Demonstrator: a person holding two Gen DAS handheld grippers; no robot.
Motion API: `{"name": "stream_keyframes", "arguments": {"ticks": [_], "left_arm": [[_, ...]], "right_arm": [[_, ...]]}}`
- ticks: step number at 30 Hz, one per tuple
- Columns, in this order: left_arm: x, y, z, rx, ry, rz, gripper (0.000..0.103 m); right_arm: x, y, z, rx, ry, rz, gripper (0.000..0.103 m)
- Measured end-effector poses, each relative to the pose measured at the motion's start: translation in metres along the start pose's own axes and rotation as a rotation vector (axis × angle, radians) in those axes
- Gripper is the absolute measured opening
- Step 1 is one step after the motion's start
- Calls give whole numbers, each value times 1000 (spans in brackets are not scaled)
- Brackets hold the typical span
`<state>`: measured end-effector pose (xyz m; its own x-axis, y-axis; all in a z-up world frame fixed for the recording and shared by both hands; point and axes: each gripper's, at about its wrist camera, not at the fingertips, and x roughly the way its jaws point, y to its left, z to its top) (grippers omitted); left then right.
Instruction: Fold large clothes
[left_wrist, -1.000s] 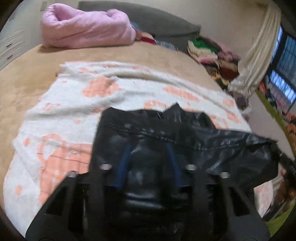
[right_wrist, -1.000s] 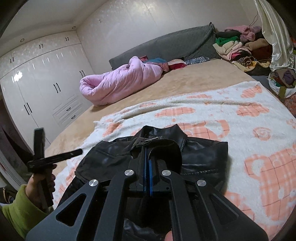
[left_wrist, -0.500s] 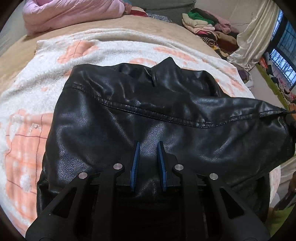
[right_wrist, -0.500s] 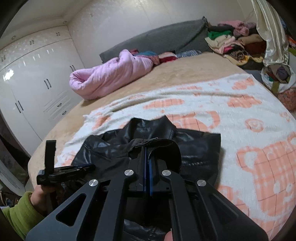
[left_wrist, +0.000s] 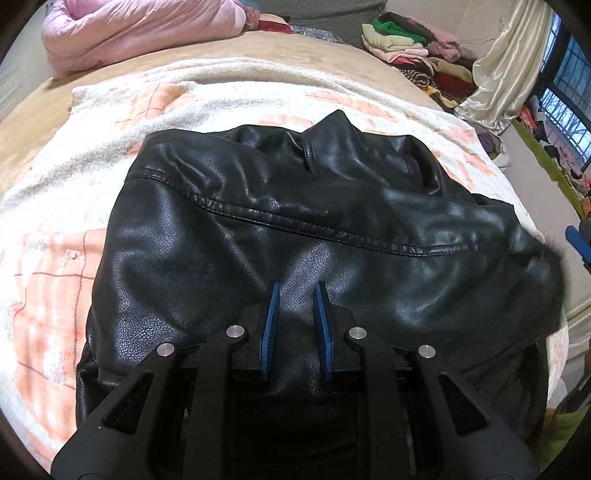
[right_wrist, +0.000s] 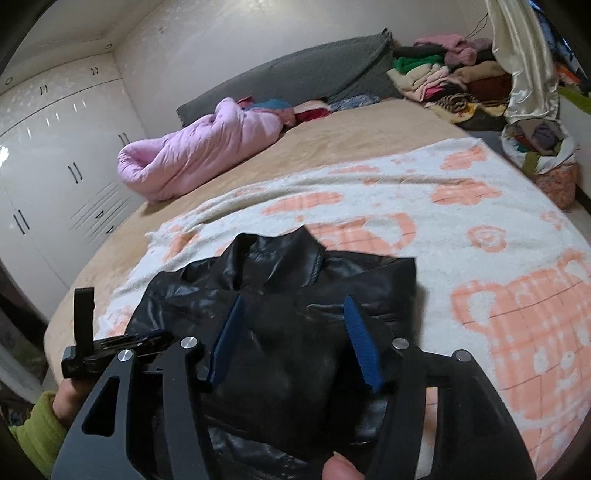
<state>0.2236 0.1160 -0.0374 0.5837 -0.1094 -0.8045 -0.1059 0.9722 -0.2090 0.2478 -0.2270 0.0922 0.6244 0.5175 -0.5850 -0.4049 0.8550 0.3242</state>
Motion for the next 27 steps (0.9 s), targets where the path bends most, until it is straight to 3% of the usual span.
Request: {"name": "stream_keyframes", "arguments": {"ticks": [4, 9, 16, 20, 24, 27], "left_arm": [[1, -1, 0, 0, -4, 1, 12], [3, -1, 1, 8, -6, 8, 12], [2, -3, -1, 21, -14, 25, 12], [2, -4, -1, 21, -14, 25, 12], [2, -4, -1, 21, -14, 26, 12], [2, -5, -2, 21, -17, 20, 12]], "right_arm": [[-8, 5, 1, -20, -65, -41, 55], [10, 40, -8, -139, -62, -63, 47], [55, 72, -27, -251, 52, -86, 48], [82, 62, -31, -221, 128, -135, 51], [116, 46, -43, -198, 255, -180, 47], [130, 43, -53, -220, 281, -202, 47]]}}
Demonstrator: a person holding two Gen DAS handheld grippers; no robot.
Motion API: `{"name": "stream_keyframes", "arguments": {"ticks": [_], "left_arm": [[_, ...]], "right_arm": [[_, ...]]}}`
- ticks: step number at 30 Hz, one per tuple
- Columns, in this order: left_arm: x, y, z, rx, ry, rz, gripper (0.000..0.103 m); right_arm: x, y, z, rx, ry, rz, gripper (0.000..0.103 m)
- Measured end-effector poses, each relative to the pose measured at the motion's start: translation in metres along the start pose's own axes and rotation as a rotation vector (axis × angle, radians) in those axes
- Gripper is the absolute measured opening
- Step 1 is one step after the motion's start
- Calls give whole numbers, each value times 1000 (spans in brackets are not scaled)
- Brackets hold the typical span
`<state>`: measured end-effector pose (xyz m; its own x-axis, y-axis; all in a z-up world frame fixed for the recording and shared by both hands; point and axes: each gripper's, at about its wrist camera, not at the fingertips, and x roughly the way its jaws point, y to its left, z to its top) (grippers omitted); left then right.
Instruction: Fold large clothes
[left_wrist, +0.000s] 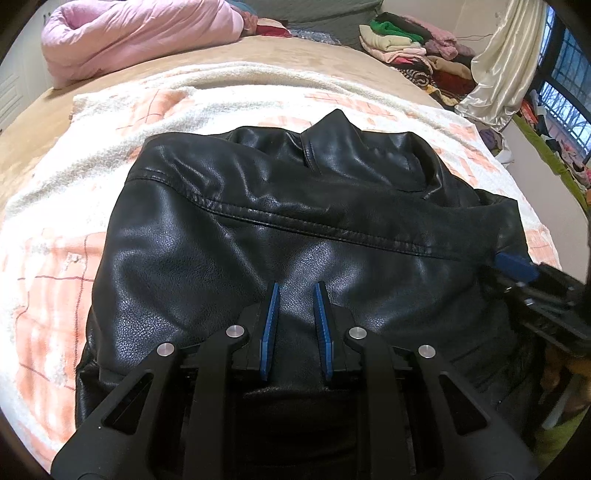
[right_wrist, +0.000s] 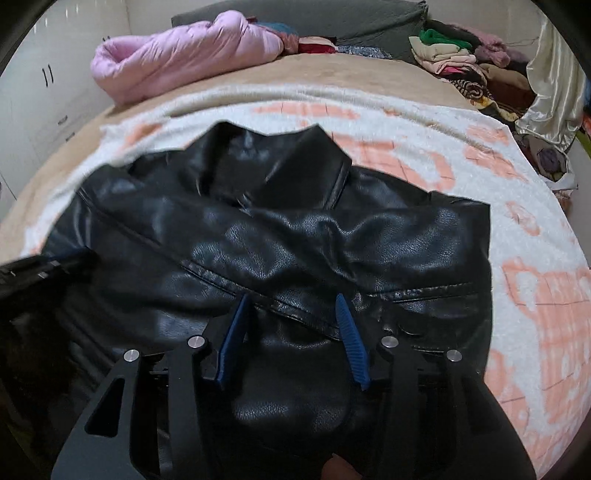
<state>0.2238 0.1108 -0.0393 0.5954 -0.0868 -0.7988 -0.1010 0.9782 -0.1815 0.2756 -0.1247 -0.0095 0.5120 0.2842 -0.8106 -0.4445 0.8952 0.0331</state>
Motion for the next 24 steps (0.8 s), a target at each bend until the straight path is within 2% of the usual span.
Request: {"name": "stream_keyframes", "arguments": {"ticks": [3, 7, 8, 9, 12, 15, 16, 24], "left_arm": [[-1, 1, 0, -5, -5, -9, 12], [-10, 0, -2, 0, -24, -15, 14], [-13, 0, -2, -3, -30, -25, 16], [-17, 0, -3, -6, -35, -34, 19], [-26, -5, -3, -6, -50, -43, 31], [-38, -11, -1, 6, -76, -43, 37], [-40, -13, 0, 7, -81, -44, 43], [-55, -23, 0, 25, -113, -35, 69]], "right_arm": [[0, 0, -2, 0, -9, 3, 48], [-17, -8, -2, 33, -63, 68, 49], [-25, -9, -2, 36, -84, 83, 53], [-31, -10, -1, 37, -98, 90, 59], [-46, -11, -1, 45, -132, 112, 65], [-53, -12, -2, 53, -146, 129, 69], [-55, -12, -3, 57, -149, 131, 70], [-76, -15, -5, 45, -192, 134, 75]]}}
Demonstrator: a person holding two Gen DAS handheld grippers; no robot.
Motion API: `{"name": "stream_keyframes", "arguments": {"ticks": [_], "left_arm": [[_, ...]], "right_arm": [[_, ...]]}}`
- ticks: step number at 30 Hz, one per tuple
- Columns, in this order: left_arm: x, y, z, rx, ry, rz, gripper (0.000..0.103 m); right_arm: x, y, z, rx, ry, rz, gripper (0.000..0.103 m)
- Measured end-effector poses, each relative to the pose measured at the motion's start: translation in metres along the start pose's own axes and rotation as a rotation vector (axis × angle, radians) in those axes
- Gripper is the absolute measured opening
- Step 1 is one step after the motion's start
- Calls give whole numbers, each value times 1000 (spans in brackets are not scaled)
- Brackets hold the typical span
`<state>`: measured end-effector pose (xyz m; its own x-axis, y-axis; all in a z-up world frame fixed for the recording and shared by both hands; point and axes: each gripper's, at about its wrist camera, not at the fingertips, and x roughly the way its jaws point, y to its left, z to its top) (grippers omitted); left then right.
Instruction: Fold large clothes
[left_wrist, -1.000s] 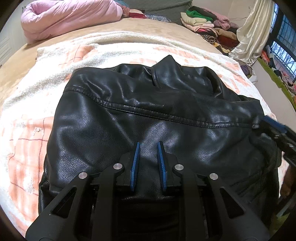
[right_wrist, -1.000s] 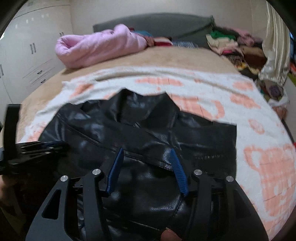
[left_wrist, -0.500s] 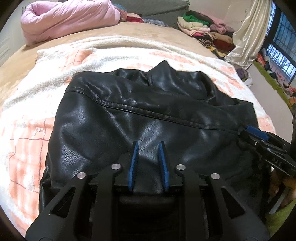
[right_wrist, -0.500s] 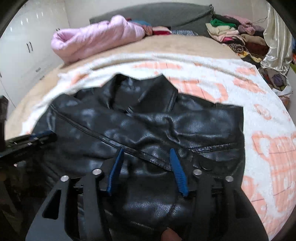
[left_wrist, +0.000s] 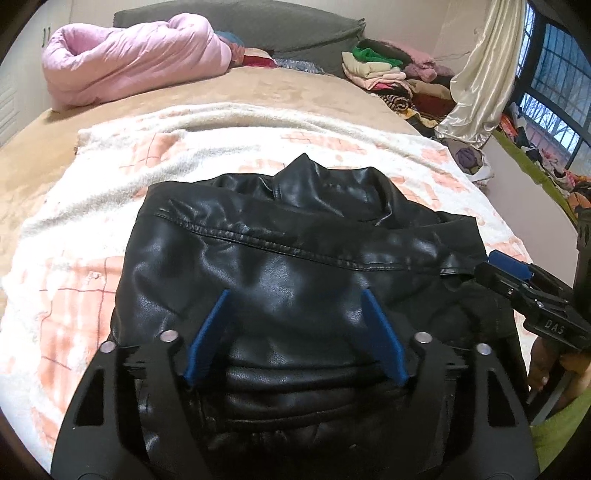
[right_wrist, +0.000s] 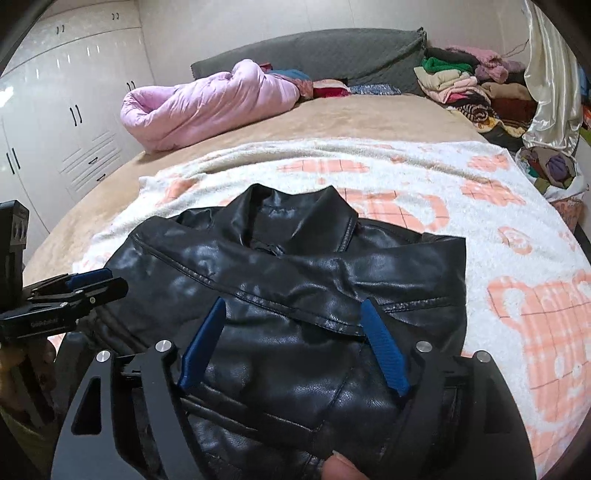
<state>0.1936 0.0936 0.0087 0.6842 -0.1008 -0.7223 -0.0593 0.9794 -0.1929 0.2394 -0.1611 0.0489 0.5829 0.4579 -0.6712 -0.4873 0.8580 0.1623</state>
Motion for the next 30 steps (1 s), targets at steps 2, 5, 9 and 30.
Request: {"name": "stream_keyframes", "arguments": {"ticks": [2, 5, 9, 30], "left_arm": [[-1, -3, -1, 4, -1, 2, 75], [-4, -5, -4, 0, -3, -1, 81], [-4, -6, -6, 3, 7, -1, 81], [18, -11, -43, 44, 90, 33, 32]], "right_arm": [[-4, 0, 0, 1, -10, 1, 75], [-8, -2, 0, 11, -19, 6, 76], [-15, -1, -2, 13, -22, 23, 75], [17, 9, -47, 49, 169, 52, 44]]}}
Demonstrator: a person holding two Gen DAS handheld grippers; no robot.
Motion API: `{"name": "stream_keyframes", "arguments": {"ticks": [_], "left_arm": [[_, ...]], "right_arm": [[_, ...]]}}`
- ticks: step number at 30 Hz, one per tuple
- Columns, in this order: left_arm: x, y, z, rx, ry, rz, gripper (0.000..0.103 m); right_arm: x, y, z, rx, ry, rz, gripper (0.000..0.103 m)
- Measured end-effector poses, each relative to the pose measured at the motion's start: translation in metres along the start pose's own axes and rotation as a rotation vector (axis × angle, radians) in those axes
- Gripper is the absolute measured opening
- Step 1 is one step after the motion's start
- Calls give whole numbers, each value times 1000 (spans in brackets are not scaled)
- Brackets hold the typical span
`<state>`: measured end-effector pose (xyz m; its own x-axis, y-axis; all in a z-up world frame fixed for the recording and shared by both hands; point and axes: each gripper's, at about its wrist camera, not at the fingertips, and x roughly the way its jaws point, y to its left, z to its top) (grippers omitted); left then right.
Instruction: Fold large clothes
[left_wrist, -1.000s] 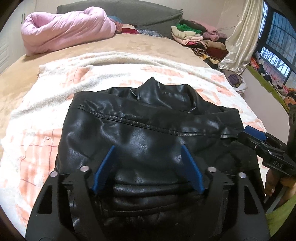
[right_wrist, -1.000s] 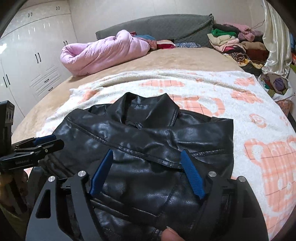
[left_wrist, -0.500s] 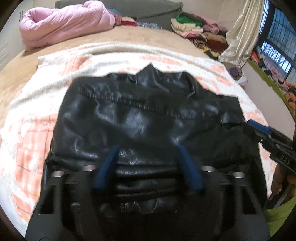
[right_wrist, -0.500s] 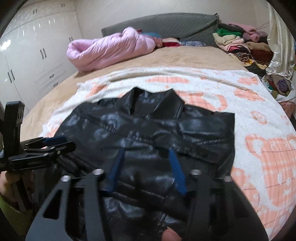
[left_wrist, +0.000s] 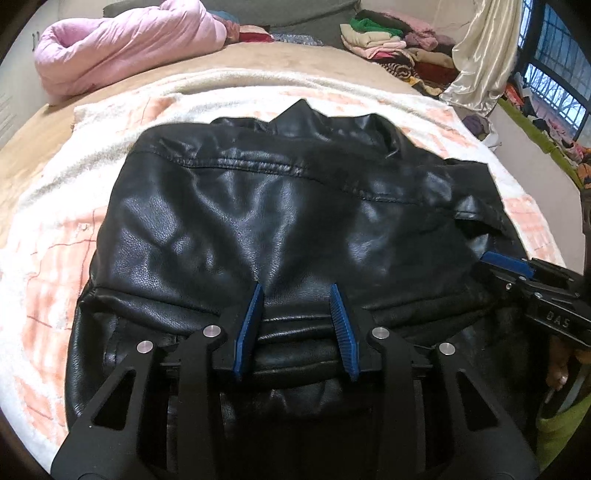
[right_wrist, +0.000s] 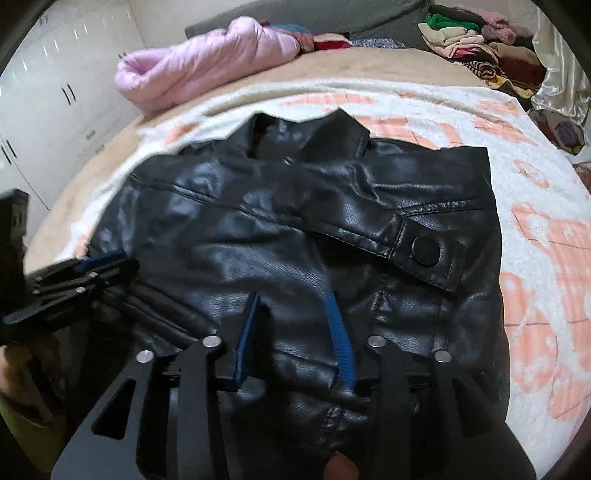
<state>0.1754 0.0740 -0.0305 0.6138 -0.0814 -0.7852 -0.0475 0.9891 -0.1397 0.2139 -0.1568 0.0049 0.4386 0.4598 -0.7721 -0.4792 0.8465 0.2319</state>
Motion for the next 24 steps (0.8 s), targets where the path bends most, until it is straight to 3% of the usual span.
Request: {"name": "stream_keyframes", "arguments": {"ticks": [4, 6, 8, 11, 17, 24], "left_arm": [[-13, -5, 3, 6, -15, -18, 44], [-17, -7, 4, 10, -21, -19, 49], [-20, -9, 4, 10, -19, -18, 54], [-24, -11, 4, 11, -24, -16, 62], [-37, -12, 6, -1, -43, -4, 92], [-53, -15, 8, 1, -66, -5, 93]], "right_arm": [[-24, 3, -3, 1, -75, 39, 64], [-34, 4, -4, 1, -105, 45, 84], [-44, 4, -6, 5, -128, 32, 96], [-52, -3, -8, 31, -151, 42, 96], [-65, -8, -8, 51, -204, 35, 98], [-81, -10, -11, 57, -247, 30, 99]]}}
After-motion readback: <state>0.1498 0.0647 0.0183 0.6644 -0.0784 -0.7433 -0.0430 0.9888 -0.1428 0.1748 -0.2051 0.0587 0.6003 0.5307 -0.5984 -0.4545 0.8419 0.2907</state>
